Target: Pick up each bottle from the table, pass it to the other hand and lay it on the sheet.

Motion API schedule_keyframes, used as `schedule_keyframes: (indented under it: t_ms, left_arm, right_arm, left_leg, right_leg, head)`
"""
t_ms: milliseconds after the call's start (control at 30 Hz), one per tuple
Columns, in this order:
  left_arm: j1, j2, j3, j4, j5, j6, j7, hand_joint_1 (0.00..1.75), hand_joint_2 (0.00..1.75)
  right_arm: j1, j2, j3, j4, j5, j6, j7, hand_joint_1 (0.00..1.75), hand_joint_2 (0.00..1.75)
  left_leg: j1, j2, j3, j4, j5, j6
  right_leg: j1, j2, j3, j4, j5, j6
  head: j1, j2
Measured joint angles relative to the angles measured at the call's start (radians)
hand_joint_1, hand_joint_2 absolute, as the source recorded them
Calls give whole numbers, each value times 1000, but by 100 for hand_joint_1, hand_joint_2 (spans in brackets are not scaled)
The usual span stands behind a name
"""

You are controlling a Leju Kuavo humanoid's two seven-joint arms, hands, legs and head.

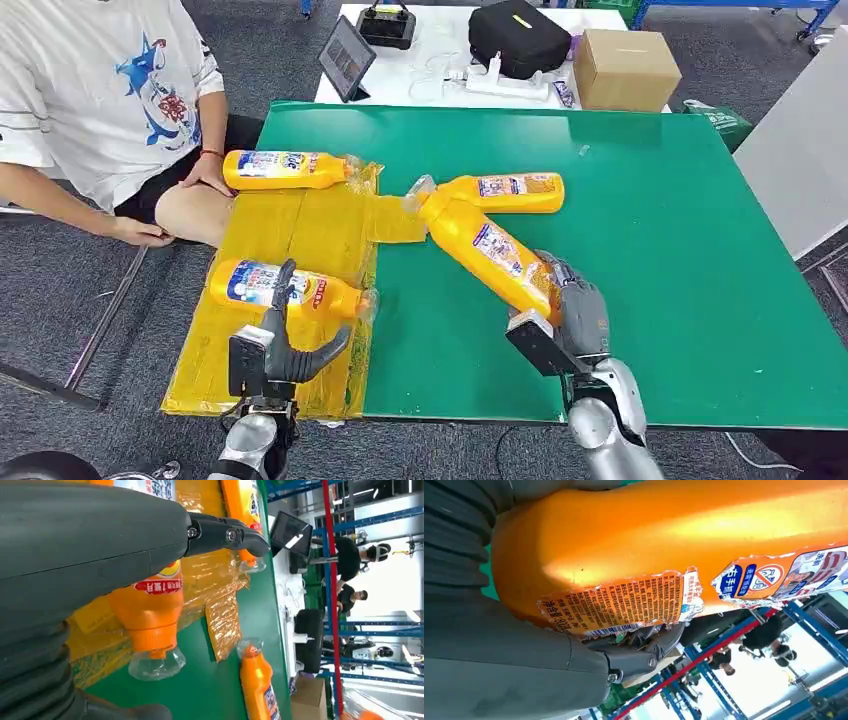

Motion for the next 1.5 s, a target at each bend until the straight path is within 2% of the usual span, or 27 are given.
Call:
schedule_keyframes:
  t_ms: [200, 333, 467, 667, 767, 900, 1100, 1500]
  left_arm:
    - [6, -4, -25, -14, 92, -61, 37, 0, 175]
    - [7, -6, -59, -35, 186, -123, 80, 0, 175]
    - [7, -6, -83, -52, 248, -179, 99, 0, 175]
    - [12, 1, -124, -79, 436, -372, 160, 0, 175]
    - [9, 6, -141, -84, 516, -454, 187, 0, 175]
    - [-7, 17, -177, -82, 646, -570, 214, 0, 175]
    - [-15, 32, -208, -82, 645, -581, 211, 0, 175]
    - [-28, 69, -224, -26, 668, -622, 224, 0, 175]
  right_arm:
    - [35, 91, -57, -114, -29, -283, -185, 175, 175]
    - [72, 195, -140, -215, -30, -296, -324, 175, 175]
    - [92, 239, -175, -253, -60, -296, -328, 175, 175]
    - [99, 230, -138, -212, -77, -296, -318, 175, 175]
    - [100, 230, -88, -156, -48, -296, -332, 175, 175]
    - [85, 239, 36, 9, -35, -294, -333, 175, 175]
    - [56, 246, 177, 208, -37, -289, -334, 171, 175]
    - [-9, 255, 281, 407, 17, -271, -304, 175, 175]
  left_leg:
    - [0, 0, 0, 0, 0, 0]
    - [1, 0, 0, 0, 0, 0]
    - [1, 0, -1, 0, 0, 0]
    - [0, 0, -1, 0, 0, 0]
    - [1, -1, -1, 0, 0, 0]
    - [2, 0, -1, 0, 0, 0]
    - [2, 0, -2, 0, 0, -1]
    - [1, 0, -1, 0, 0, 0]
  right_leg:
    - [0, 0, -1, 0, 0, 0]
    - [0, 0, -1, 0, 0, 0]
    - [0, 0, -1, 0, 0, 0]
    - [0, 0, 0, 0, 0, 0]
    - [0, 0, 0, 0, 0, 0]
    - [2, 0, -1, 0, 0, 0]
    - [2, 0, -1, 0, -1, -1]
    - [1, 0, -2, 0, 0, -1]
  head:
    - [0, 0]
    - [0, 0]
    - [0, 0]
    - [0, 0]
    - [0, 0]
    - [0, 0]
    - [0, 0]
    - [0, 0]
